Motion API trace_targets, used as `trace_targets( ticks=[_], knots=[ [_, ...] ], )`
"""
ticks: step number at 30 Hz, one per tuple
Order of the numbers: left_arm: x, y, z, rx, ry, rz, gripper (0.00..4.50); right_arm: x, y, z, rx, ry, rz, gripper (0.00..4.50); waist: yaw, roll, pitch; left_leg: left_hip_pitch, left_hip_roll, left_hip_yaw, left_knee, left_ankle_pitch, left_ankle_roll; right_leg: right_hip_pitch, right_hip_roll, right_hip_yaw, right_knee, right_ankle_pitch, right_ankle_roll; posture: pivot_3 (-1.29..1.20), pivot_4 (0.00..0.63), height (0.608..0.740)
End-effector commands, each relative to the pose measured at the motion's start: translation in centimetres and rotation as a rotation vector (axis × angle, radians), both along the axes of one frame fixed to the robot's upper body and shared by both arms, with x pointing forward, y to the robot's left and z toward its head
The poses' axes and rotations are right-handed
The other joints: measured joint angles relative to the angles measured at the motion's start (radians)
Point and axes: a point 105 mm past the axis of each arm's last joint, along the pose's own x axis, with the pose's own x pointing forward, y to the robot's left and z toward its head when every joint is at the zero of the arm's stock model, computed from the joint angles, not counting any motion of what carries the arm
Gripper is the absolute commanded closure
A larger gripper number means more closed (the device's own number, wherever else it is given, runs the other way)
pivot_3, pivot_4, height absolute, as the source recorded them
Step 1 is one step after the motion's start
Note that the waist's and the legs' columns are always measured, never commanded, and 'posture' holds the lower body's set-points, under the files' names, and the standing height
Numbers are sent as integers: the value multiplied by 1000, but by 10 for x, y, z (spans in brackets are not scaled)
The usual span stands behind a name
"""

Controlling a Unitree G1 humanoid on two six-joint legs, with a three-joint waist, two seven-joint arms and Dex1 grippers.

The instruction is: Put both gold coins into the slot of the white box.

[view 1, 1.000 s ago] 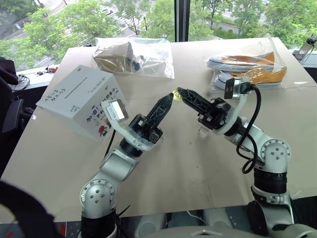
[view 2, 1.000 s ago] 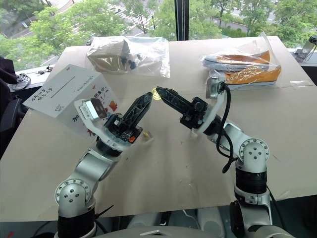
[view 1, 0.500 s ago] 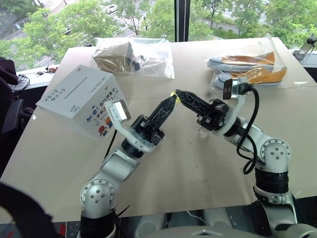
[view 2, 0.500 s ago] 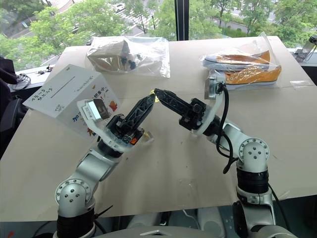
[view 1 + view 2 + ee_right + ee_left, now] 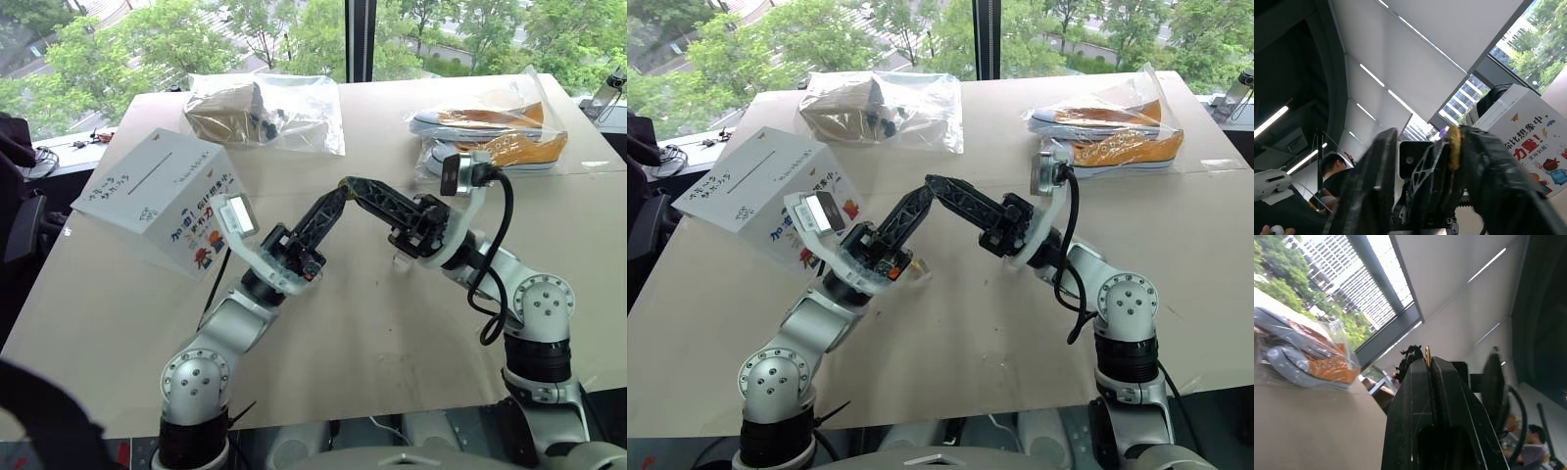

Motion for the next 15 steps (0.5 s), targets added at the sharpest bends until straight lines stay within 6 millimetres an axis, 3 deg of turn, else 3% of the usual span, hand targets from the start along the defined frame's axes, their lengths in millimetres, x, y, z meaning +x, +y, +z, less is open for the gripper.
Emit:
trace_targets(
  ticks=[1,5,9,15],
  knots=[
    [8,31,23,70,-85,158,4500,10,-13,9,21,-28,-95,776,0,0,0,0,0,0,0,0,0,0,0,0,0,0,0,0,150,740],
    [18,68,43,258,-145,319,4500,18,-20,7,-95,-148,-175,776,0,0,0,0,0,0,0,0,0,0,0,0,0,0,0,0,150,740],
    [23,111,64,578,-211,489,4500,24,-19,5,-325,-501,-255,776,-5,-1,2,-2,0,1,-1,0,0,-4,2,0,0,0,0,0,150,740],
    [18,177,76,891,-186,609,4500,27,-4,14,-527,-881,-241,776,-18,-2,3,-10,0,2,-3,0,-1,-16,2,2,2,0,0,0,150,740]
  ],
)
